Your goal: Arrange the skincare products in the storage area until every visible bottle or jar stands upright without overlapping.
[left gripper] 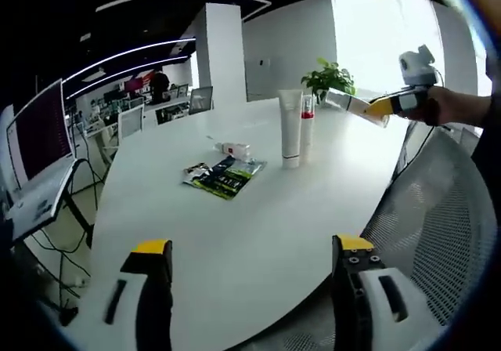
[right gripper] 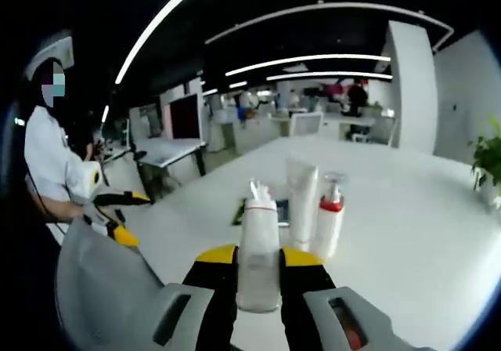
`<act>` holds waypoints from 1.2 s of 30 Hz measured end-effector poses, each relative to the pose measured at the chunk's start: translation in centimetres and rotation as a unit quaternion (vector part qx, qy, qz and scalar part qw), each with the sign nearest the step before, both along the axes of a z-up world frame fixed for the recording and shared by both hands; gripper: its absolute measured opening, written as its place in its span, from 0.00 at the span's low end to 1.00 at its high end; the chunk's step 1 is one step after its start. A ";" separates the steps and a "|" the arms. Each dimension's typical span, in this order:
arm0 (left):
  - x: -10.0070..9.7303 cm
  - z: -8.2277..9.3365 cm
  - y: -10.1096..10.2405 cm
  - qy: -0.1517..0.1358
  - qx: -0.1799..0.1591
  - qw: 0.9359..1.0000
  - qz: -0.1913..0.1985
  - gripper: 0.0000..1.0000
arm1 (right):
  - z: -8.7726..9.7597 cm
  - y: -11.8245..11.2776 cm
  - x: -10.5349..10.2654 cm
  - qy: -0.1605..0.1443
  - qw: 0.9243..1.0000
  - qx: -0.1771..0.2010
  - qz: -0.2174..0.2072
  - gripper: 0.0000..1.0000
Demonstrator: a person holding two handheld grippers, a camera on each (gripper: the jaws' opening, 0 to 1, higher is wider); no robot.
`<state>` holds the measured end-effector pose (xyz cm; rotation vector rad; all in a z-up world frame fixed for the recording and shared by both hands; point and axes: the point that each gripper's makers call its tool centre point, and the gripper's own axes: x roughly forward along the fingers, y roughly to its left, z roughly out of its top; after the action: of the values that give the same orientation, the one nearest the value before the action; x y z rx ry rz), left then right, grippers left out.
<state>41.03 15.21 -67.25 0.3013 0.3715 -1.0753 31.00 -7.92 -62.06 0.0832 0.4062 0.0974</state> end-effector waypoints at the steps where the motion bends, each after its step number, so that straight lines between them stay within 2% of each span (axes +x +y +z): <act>1: 0.0 0.2 0.1 -0.008 0.007 1.000 -0.001 0.84 | 0.0 0.5 0.0 -0.002 1.000 0.006 0.004 0.12; 3: 0.0 0.5 -0.1 -0.018 0.022 1.000 -0.004 0.83 | 0.1 1.4 -0.1 -0.004 1.000 0.016 0.015 0.12; 5: 0.0 1.1 -0.5 -0.013 0.018 1.000 -0.008 0.84 | 0.2 2.2 0.0 -0.007 0.999 0.029 0.023 0.12; 8: -0.8 3.6 -2.8 0.011 -0.036 0.999 -0.031 0.84 | 1.2 3.3 0.3 -0.027 0.998 0.042 0.041 0.12; 12: -1.3 6.1 -4.8 0.017 -0.066 0.996 -0.051 0.83 | 2.9 4.4 1.0 -0.063 0.993 0.079 0.057 0.12; 14: -1.9 7.2 -5.8 0.032 -0.090 0.993 -0.063 0.83 | 4.0 5.0 1.2 -0.086 0.989 0.099 0.069 0.12; 16: -2.7 8.7 -6.9 0.069 -0.134 0.986 -0.076 0.83 | 5.0 5.6 1.2 -0.107 0.983 0.121 0.086 0.12; 18: -3.5 10.3 -7.9 0.117 -0.181 0.971 -0.103 0.82 | 6.2 6.6 1.2 -0.139 0.972 0.153 0.110 0.12; 20: -4.7 11.3 -8.6 0.151 -0.201 0.959 -0.130 0.81 | 7.1 7.5 1.0 -0.160 0.963 0.174 0.129 0.12; 21: -4.9 12.0 -8.9 0.158 -0.214 0.955 -0.133 0.80 | 7.3 8.0 0.9 -0.164 0.959 0.185 0.140 0.12; 22: -5.5 13.1 -9.3 0.168 -0.234 0.946 -0.150 0.79 | 7.7 8.6 0.8 -0.169 0.954 0.194 0.152 0.12; 24: -6.3 14.7 -9.8 0.188 -0.259 0.932 -0.168 0.76 | 8.1 9.6 0.5 -0.175 0.947 0.206 0.175 0.12; 25: -6.7 15.3 -10.0 0.193 -0.265 0.928 -0.179 0.73 | 8.3 10.2 0.4 -0.177 0.943 0.213 0.186 0.12; 26: -6.9 15.8 -10.1 0.192 -0.269 0.925 -0.186 0.70 | 8.2 10.3 0.6 -0.177 0.944 0.208 0.186 0.12; 29: -7.3 16.6 -10.6 0.186 -0.271 0.924 -0.198 0.66 | 8.7 11.6 0.6 -0.180 0.937 0.218 0.207 0.12; 34: -7.4 16.9 -10.8 0.183 -0.270 0.922 -0.209 0.58 | 9.5 13.0 0.3 -0.186 0.924 0.230 0.242 0.12; 36: -7.5 17.0 -10.7 0.183 -0.271 0.921 -0.211 0.51 | 9.6 13.4 0.2 -0.186 0.922 0.229 0.251 0.12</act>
<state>33.55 4.53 -50.25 -0.3394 0.3305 -1.6171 31.17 5.50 -52.45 0.4167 0.0067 0.7063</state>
